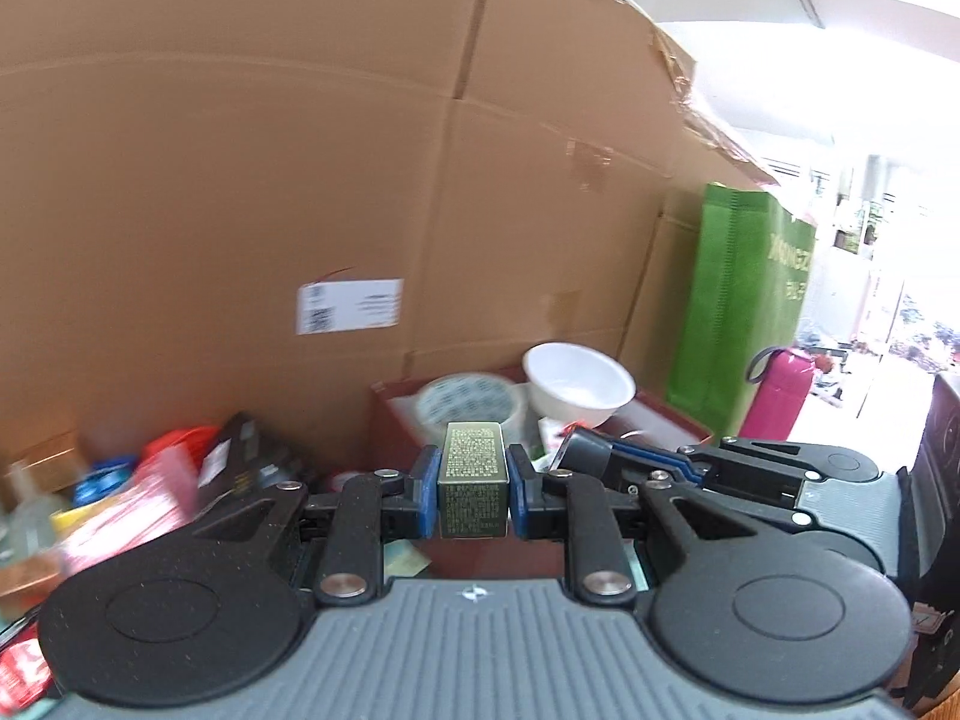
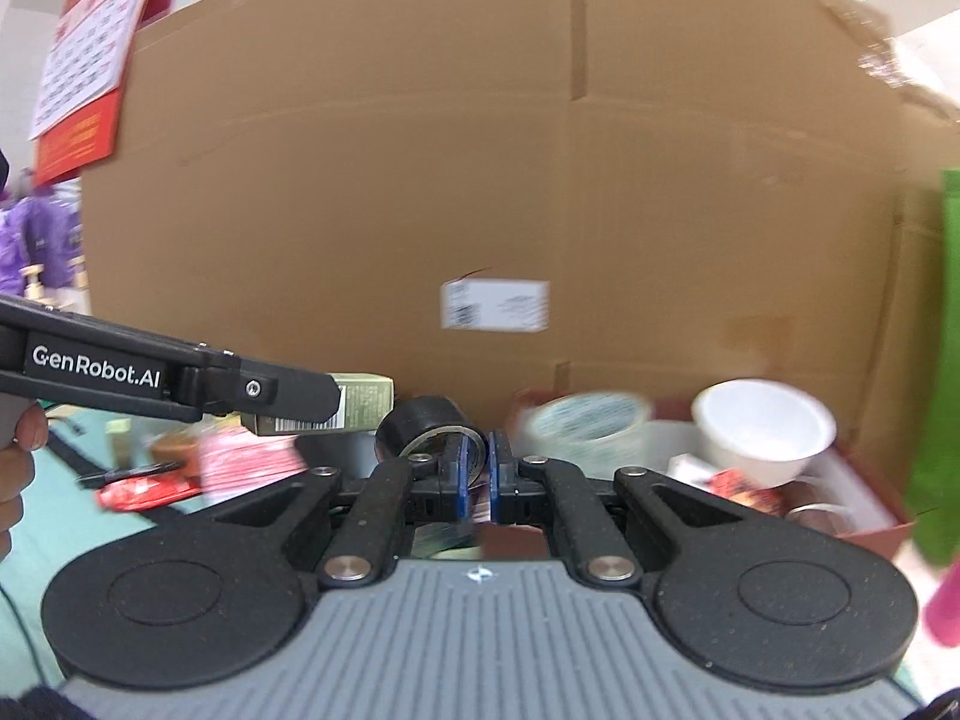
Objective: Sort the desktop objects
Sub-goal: 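Carry the olive box and black tape roll over the maroon box with both grippers, then open both grippers to drop the olive box and black tape into the box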
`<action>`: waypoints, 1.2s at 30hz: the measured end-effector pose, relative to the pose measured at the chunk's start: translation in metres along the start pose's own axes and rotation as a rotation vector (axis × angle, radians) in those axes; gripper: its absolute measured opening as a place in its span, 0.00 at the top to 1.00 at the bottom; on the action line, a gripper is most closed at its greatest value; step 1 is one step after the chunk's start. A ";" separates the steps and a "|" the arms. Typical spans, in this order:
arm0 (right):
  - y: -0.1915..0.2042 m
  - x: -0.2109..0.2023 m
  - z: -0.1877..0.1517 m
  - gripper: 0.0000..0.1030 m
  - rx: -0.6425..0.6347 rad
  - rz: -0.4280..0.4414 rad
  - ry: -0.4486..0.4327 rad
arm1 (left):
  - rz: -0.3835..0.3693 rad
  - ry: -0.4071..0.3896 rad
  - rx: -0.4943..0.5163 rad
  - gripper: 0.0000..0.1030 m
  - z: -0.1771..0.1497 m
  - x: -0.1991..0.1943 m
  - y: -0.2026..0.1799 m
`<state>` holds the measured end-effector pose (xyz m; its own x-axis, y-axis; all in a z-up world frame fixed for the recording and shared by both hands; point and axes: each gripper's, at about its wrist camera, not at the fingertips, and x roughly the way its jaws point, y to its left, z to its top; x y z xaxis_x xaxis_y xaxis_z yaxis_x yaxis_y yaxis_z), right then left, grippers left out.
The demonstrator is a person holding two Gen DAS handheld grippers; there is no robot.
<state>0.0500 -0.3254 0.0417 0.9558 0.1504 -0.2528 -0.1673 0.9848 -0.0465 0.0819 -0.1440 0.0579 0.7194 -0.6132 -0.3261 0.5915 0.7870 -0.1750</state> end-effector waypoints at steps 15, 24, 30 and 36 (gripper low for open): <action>-0.089 0.048 -0.012 0.96 0.070 -0.152 0.088 | -0.021 0.094 0.001 0.78 -0.002 0.102 -0.024; -0.093 0.080 -0.015 0.94 0.022 -0.145 0.154 | -0.002 0.102 -0.015 0.78 -0.002 0.113 -0.017; -0.087 0.079 -0.015 0.56 -0.031 -0.176 0.162 | 0.019 0.010 -0.038 0.34 0.001 0.097 -0.016; -0.085 0.072 -0.013 0.45 -0.041 -0.202 0.149 | -0.001 -0.028 -0.035 0.09 0.000 0.083 -0.019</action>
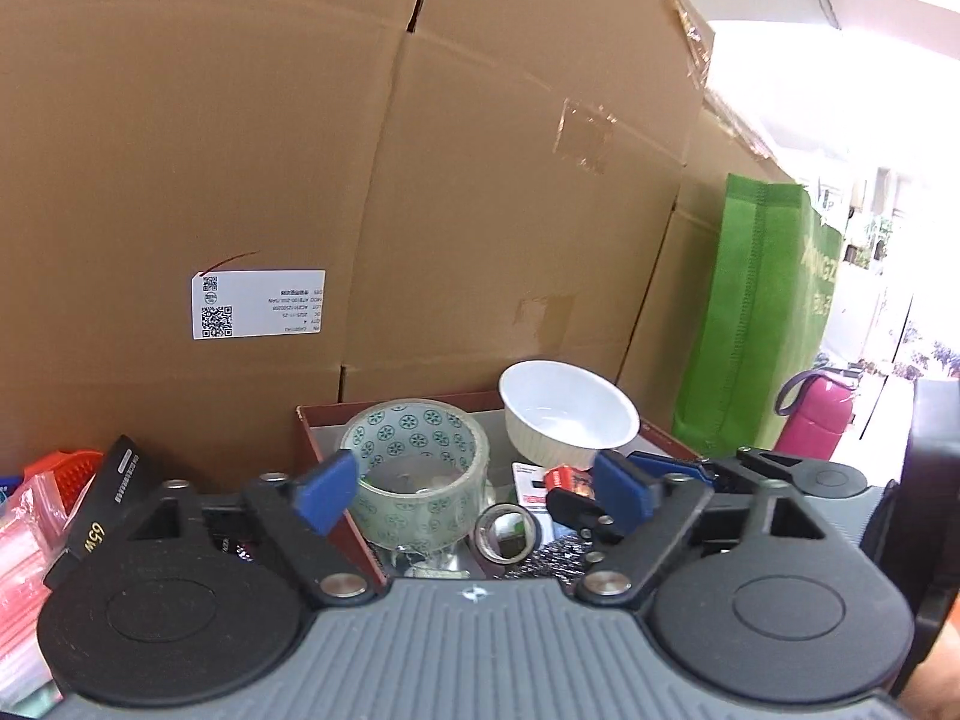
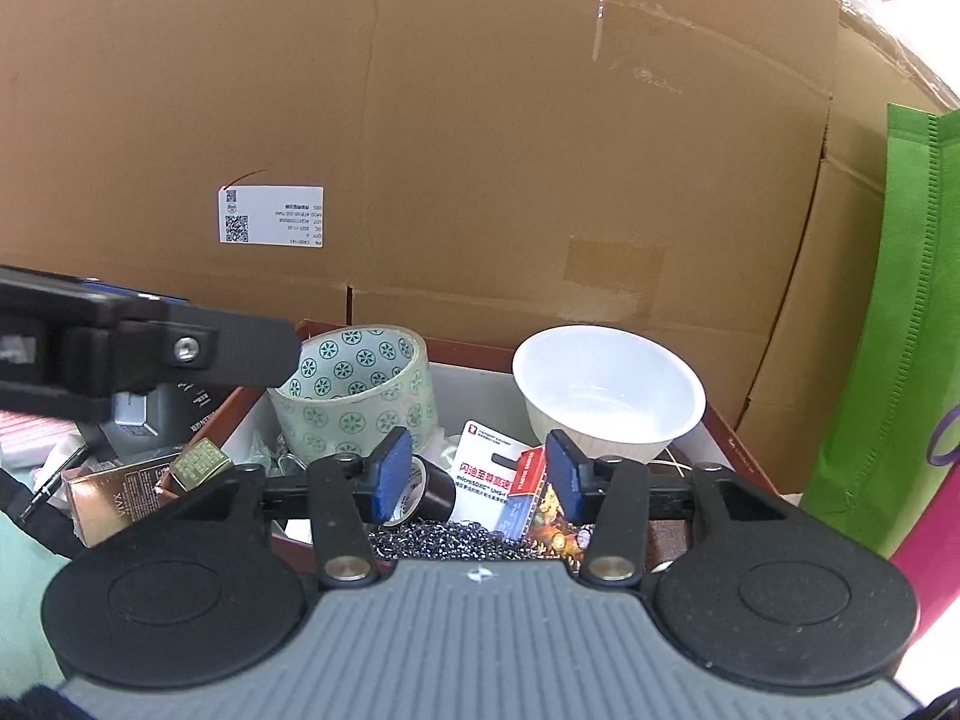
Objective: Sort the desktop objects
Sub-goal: 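Open both grippers to drop the olive box and black tape into the box, then move both grippers back from the maroon box to the table clutter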
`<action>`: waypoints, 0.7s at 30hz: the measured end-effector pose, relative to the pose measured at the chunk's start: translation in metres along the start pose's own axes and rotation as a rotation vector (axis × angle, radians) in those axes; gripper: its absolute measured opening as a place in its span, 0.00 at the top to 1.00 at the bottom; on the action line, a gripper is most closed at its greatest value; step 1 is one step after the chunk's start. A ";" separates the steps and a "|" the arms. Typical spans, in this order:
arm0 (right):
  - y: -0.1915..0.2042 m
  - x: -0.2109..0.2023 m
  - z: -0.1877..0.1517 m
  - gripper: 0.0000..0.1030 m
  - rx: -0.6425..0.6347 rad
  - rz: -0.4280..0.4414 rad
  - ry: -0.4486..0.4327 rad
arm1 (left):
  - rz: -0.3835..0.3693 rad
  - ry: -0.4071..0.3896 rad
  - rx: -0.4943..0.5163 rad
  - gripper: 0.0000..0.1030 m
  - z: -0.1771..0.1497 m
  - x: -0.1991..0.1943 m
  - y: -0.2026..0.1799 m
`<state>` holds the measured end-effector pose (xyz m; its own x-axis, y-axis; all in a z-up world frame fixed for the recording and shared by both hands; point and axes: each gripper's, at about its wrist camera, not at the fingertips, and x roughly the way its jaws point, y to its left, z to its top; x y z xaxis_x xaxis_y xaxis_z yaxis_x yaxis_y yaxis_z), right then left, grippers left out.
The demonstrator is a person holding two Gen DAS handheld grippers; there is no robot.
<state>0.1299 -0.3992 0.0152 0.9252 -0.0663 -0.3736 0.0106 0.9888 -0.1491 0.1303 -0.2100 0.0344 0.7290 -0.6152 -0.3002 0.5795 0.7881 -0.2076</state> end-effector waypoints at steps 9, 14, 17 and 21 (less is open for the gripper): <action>0.006 -0.018 -0.008 0.08 0.027 -0.021 -0.007 | 0.032 0.031 0.029 0.03 -0.017 -0.017 -0.008; 0.015 -0.025 -0.014 0.06 0.020 -0.033 0.015 | 0.085 0.083 0.032 0.03 -0.026 -0.023 -0.012; 0.022 -0.031 -0.017 0.06 0.008 -0.035 0.023 | 0.105 0.098 0.015 0.02 -0.029 -0.028 -0.010; 0.033 -0.039 -0.021 0.06 -0.012 -0.042 0.026 | 0.156 0.119 0.021 0.02 -0.033 -0.037 -0.008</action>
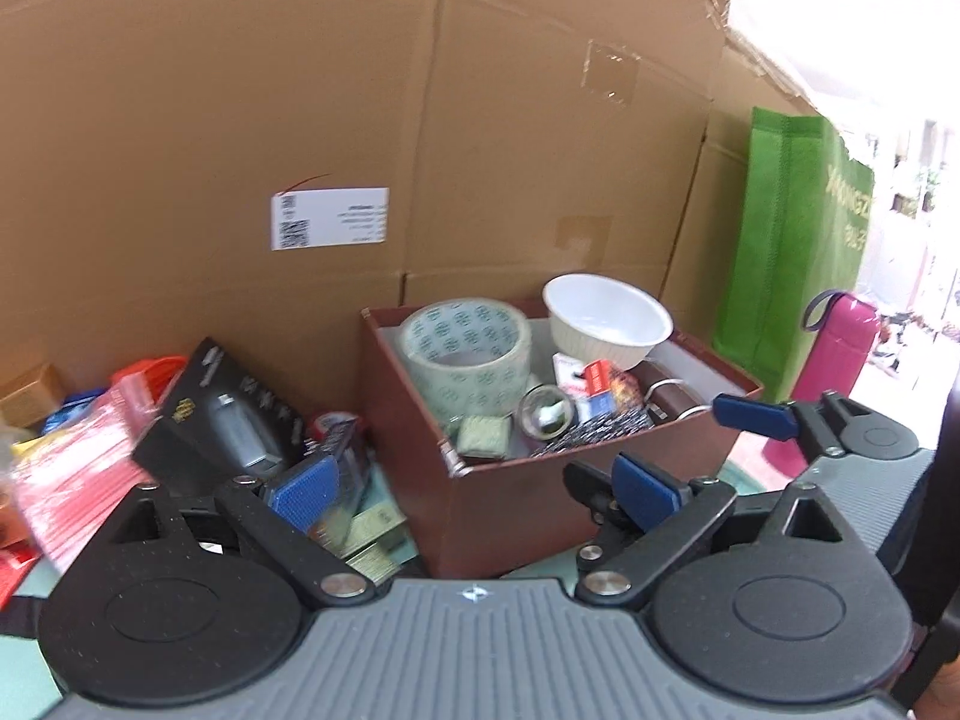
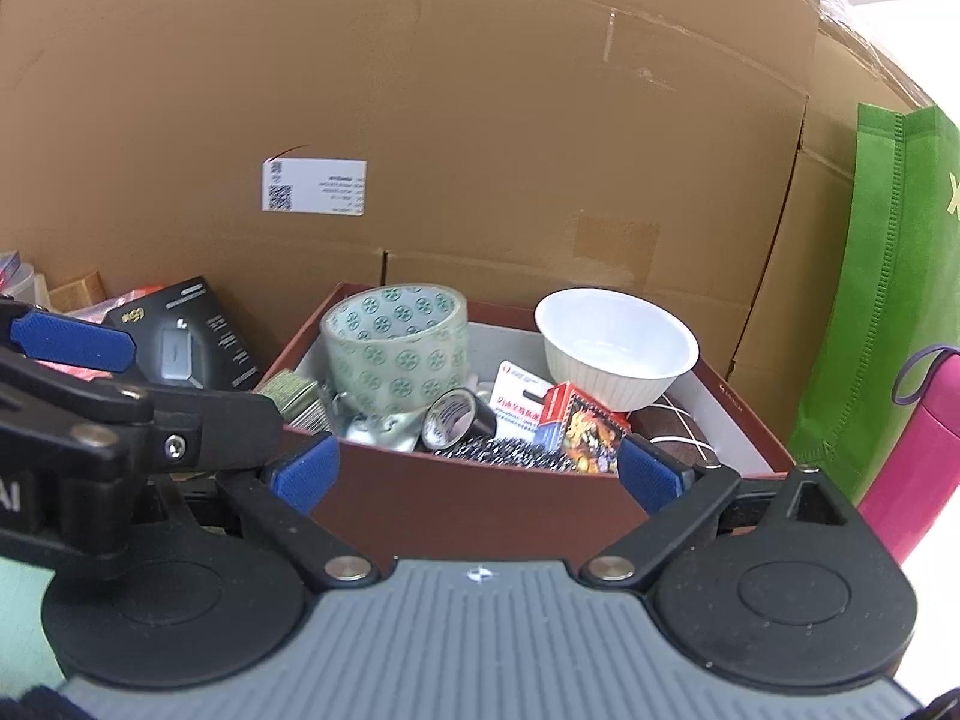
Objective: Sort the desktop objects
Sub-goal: 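Move both grippers back from the maroon box to the table clutter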
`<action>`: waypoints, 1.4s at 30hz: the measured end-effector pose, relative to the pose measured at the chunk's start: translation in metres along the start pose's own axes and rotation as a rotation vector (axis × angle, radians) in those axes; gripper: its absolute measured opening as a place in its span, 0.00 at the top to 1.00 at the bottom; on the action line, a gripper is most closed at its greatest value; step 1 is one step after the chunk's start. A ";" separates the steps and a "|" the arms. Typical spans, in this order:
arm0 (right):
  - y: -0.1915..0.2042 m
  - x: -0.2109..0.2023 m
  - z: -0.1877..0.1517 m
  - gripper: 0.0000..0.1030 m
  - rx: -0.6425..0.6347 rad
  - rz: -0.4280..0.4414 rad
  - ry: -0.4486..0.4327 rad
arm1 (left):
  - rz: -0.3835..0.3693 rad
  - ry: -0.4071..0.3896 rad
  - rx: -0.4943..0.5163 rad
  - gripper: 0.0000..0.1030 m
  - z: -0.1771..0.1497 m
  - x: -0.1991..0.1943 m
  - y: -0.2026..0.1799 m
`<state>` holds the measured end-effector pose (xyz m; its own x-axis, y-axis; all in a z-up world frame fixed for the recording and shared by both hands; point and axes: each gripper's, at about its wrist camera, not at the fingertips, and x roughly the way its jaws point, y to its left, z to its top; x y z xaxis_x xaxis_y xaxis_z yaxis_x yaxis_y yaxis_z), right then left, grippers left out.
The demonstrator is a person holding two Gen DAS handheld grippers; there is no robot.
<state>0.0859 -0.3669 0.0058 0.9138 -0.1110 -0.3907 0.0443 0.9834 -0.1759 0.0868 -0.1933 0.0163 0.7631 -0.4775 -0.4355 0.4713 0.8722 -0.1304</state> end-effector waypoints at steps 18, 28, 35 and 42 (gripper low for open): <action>0.065 -0.023 -0.017 0.06 -0.096 0.056 0.024 | 0.137 0.083 -0.107 0.03 -0.039 -0.038 0.043; 0.105 -0.027 -0.022 0.06 -0.128 0.126 0.049 | 0.206 0.120 -0.143 0.03 -0.049 -0.052 0.067; 0.128 -0.024 -0.021 0.06 -0.149 0.153 0.066 | 0.227 0.137 -0.192 0.03 -0.056 -0.060 0.089; 0.155 -0.019 -0.020 0.06 -0.184 0.187 0.075 | 0.264 0.150 -0.238 0.03 -0.063 -0.069 0.113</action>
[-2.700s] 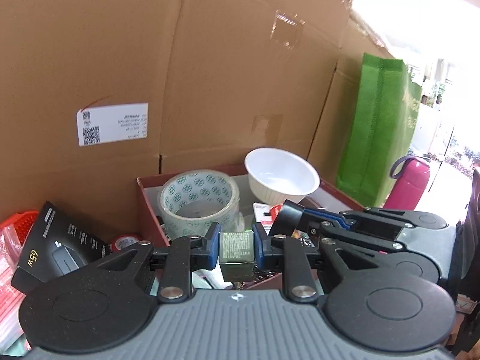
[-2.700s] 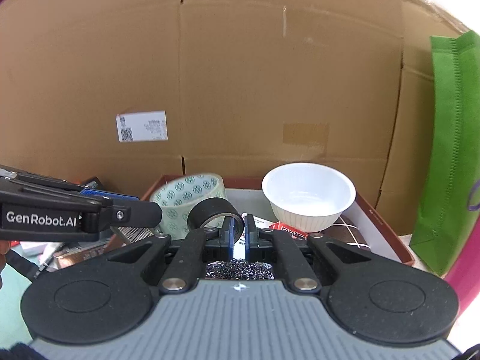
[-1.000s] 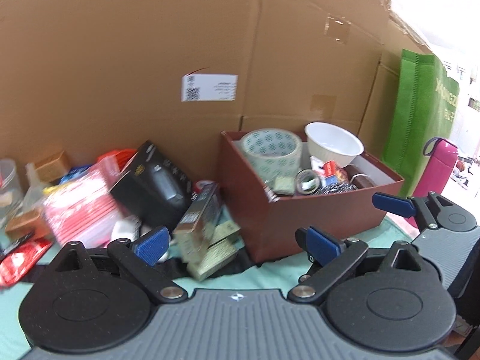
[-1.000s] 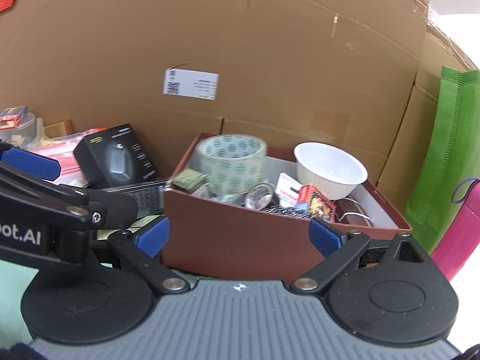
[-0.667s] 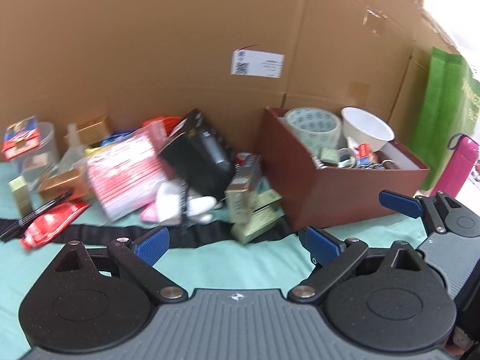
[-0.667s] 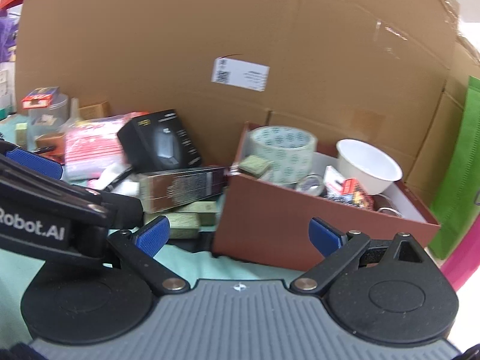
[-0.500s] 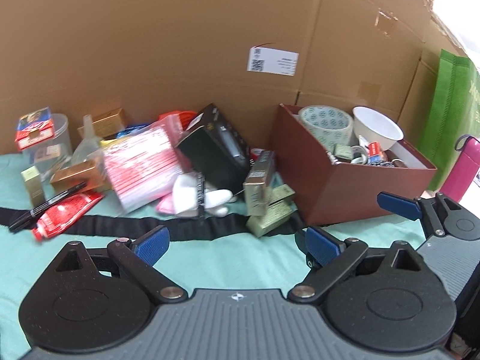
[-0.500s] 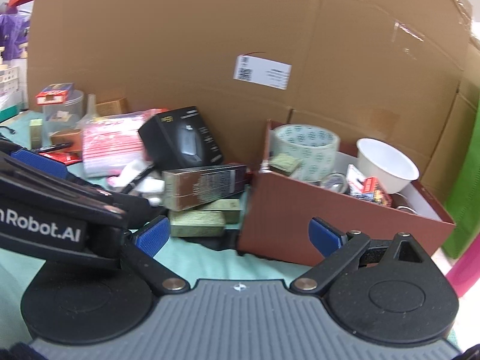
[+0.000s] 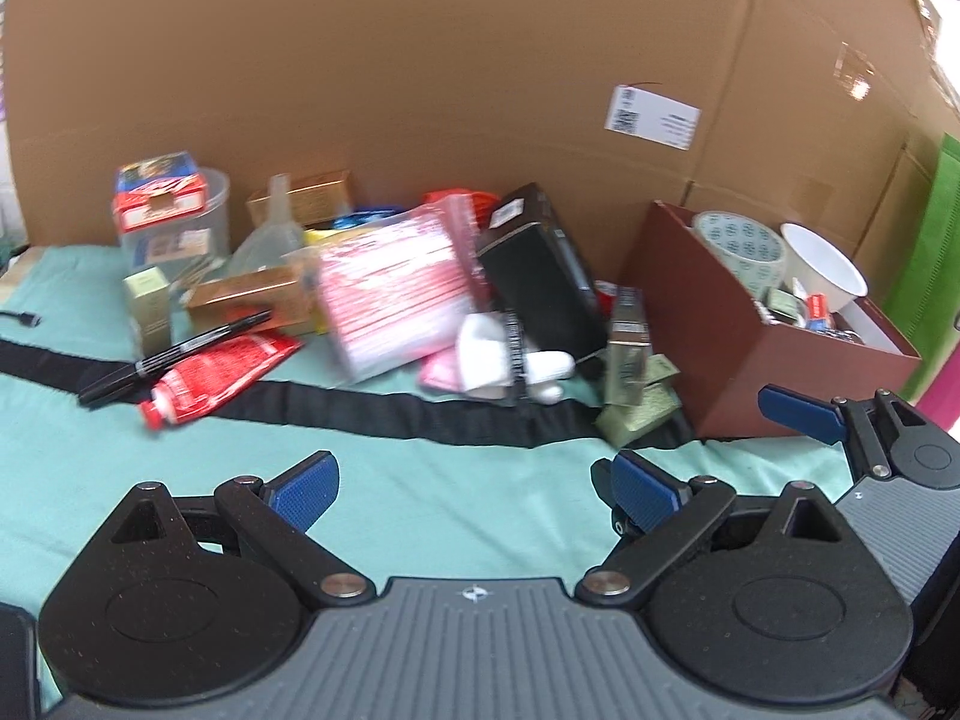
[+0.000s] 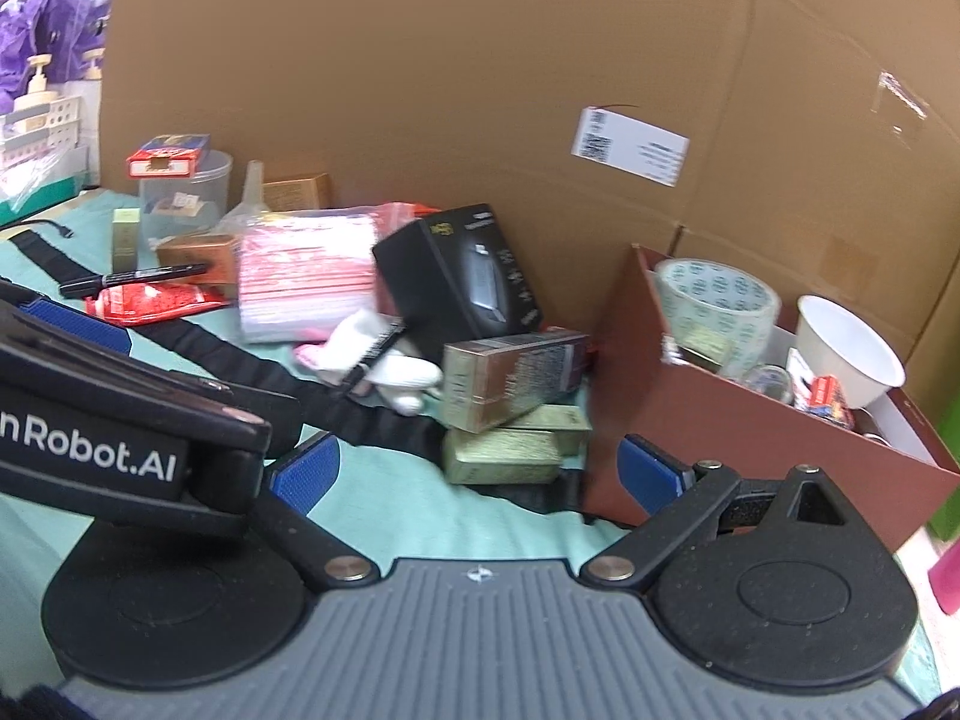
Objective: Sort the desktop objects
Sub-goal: 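Move both grippers back from the maroon box to the table clutter, then grasp the black marker with the right gripper while the left grasps the pale green box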
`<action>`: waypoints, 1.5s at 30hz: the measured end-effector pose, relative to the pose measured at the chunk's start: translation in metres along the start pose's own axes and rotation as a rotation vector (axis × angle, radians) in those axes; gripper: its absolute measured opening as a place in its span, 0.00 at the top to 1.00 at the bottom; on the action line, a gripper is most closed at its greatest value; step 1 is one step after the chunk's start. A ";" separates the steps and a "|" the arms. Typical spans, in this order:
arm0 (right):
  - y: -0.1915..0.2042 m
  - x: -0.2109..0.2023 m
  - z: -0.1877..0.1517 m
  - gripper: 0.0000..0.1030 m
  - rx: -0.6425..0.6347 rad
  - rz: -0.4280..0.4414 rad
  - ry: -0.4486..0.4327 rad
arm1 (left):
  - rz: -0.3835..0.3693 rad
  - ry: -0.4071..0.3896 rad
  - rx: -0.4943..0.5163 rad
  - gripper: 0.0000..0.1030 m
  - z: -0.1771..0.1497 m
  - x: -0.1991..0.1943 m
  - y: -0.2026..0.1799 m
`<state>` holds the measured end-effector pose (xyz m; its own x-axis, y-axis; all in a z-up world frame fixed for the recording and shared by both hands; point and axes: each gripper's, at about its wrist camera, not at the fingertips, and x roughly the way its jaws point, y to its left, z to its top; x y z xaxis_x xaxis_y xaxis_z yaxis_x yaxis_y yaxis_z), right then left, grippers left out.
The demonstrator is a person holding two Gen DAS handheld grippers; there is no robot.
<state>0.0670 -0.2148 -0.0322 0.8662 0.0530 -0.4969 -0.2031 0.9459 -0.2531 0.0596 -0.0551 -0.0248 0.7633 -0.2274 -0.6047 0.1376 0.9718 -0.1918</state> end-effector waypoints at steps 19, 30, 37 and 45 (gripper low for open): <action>0.064 0.019 0.026 0.06 -0.085 0.205 -0.063 | 0.003 0.022 -0.194 0.05 0.005 -0.012 0.115; 0.094 0.039 0.053 0.07 -0.066 0.358 -0.096 | 0.052 -0.037 -0.133 0.15 0.039 -0.003 0.146; 0.115 0.057 0.070 0.17 -0.078 0.438 -0.120 | 0.081 -0.027 -0.059 0.26 0.061 0.021 0.157; 0.146 0.083 0.087 0.21 -0.175 0.503 -0.144 | 0.092 0.013 -0.014 0.31 0.071 0.052 0.163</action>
<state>0.1495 -0.0444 -0.0382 0.6937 0.5398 -0.4768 -0.6705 0.7258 -0.1537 0.1662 0.0965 -0.0325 0.7638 -0.1380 -0.6305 0.0585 0.9877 -0.1453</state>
